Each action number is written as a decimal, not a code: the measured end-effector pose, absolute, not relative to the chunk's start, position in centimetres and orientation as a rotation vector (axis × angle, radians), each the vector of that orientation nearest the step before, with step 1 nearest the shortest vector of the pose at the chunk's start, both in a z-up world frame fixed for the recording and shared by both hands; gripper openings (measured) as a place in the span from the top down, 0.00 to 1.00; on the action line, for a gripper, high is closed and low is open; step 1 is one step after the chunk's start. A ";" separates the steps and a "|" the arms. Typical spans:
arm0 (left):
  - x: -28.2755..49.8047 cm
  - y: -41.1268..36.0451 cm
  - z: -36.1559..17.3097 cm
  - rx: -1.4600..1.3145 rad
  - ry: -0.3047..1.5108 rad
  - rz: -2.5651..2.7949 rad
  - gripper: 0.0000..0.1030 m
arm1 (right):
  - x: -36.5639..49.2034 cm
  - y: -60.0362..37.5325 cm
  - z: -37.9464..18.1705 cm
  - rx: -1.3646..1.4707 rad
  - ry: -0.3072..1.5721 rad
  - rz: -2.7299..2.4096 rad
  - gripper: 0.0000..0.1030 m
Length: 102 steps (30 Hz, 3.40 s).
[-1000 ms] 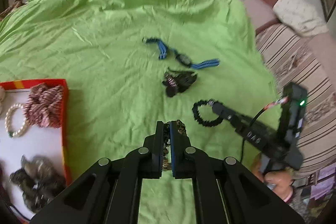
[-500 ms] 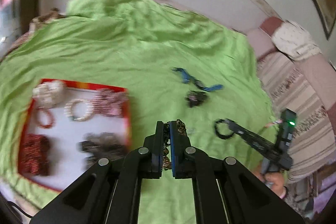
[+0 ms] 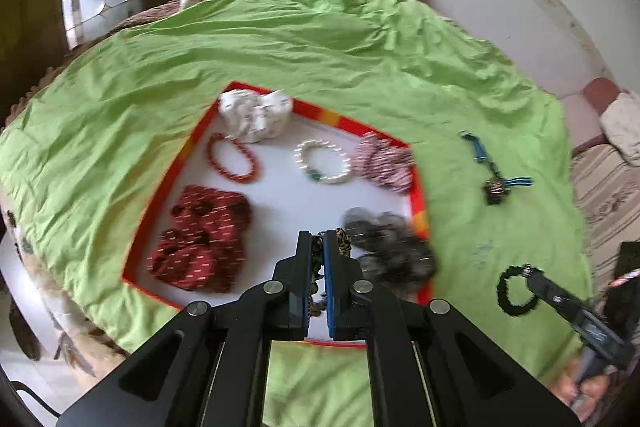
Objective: Organize jewelry
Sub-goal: 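Carry both items into the tray and open both grippers, then move both tools to the jade bead bracelet and black hair clips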
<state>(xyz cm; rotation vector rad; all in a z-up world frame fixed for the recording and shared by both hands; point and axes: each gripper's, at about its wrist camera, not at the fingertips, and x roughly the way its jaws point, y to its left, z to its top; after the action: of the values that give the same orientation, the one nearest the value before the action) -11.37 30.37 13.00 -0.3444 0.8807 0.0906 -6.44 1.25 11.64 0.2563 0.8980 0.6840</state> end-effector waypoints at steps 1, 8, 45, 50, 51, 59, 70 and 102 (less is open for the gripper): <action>-11.4 30.7 12.5 -0.347 0.884 0.094 0.95 | -6.7 2.4 11.7 0.247 0.905 0.706 0.91; -10.6 32.7 9.6 -0.390 0.912 0.123 0.95 | -7.2 10.4 11.2 0.200 0.972 0.823 0.91; -13.3 32.5 10.3 -0.355 0.674 0.087 0.41 | -9.1 13.8 10.6 0.064 0.970 0.739 0.72; -13.3 32.6 10.2 -0.368 0.677 0.098 0.40 | -9.6 11.5 11.7 0.108 0.949 0.733 0.69; -13.3 32.7 10.2 -0.370 0.676 0.100 0.38 | -9.6 10.9 12.0 0.119 0.941 0.729 0.66; -13.2 32.7 10.1 -0.385 0.669 0.113 0.35 | -9.0 5.0 12.9 0.176 0.884 0.631 0.59; -12.1 31.7 9.8 -0.346 0.686 0.144 0.34 | -6.2 -2.3 11.0 0.303 0.888 0.508 0.59; -18.3 17.8 18.0 -0.112 0.704 0.098 0.30 | -12.4 -16.4 11.9 0.391 0.775 0.276 0.53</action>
<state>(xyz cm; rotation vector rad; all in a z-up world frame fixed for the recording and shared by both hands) -18.28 17.83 18.00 -0.1119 0.7037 0.0982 -12.39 -16.42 11.89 0.3911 0.7751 0.2758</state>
